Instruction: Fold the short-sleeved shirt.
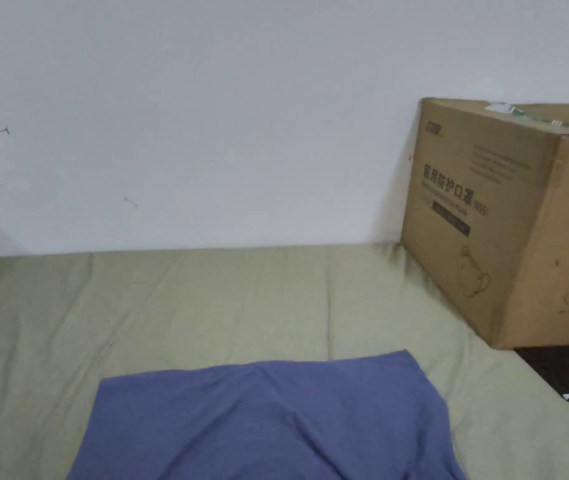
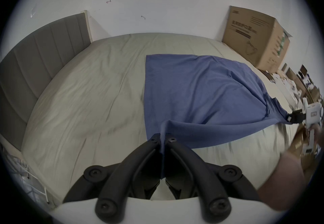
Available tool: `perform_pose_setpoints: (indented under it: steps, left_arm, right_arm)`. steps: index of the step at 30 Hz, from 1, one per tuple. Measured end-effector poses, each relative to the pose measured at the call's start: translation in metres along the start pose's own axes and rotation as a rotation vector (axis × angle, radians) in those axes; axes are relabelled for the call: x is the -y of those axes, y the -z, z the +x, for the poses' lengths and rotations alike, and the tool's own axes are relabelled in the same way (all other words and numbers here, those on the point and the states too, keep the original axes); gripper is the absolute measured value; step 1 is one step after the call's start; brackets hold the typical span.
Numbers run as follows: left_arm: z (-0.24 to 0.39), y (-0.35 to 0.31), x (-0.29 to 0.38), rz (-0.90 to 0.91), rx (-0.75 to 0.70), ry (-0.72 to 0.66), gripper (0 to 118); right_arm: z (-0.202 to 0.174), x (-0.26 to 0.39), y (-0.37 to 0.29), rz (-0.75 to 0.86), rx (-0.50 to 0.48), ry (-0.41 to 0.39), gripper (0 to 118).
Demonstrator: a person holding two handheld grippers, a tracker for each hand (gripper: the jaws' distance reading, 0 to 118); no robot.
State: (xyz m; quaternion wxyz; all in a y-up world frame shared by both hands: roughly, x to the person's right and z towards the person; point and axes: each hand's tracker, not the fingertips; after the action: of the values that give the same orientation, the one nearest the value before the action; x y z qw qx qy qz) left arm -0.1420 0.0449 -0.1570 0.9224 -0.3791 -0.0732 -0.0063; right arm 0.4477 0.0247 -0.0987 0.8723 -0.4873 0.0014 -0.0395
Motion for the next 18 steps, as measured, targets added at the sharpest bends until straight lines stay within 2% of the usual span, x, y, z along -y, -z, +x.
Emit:
perform_pose_setpoints:
  steps: [5,11,13,14,15,16,17,18]
  left_arm:
    - [-0.002,-0.041,0.061,-0.028,-0.013,0.074,3]
    - [-0.001,-0.052,0.101,-0.039,-0.019,0.145,3]
    - [-0.001,-0.051,0.102,-0.024,-0.023,0.16,12]
    - [0.002,-0.05,0.102,-0.017,-0.026,0.167,38]
    - [0.002,-0.05,0.1,-0.012,-0.034,0.174,70]
    - [0.001,-0.051,0.096,-0.014,-0.042,0.177,102]
    - [-0.001,-0.054,0.091,-0.018,-0.038,0.177,118]
    - [0.001,-0.06,0.084,-0.019,-0.028,0.171,114]
  right_arm:
    - [0.003,0.063,-0.037,0.015,-0.022,-0.005,0]
    - [0.004,0.086,-0.028,0.002,-0.011,0.021,0]
    - [0.003,0.083,-0.024,0.017,-0.007,0.035,2]
    - [0.003,0.079,-0.021,0.017,-0.005,0.042,19]
    - [0.004,0.076,-0.021,0.012,-0.007,0.06,45]
    - [0.005,0.073,-0.022,0.0,-0.009,0.084,81]
    - [0.006,0.07,-0.026,-0.011,-0.006,0.105,112]
    - [0.006,0.065,-0.033,-0.01,-0.003,0.117,118]
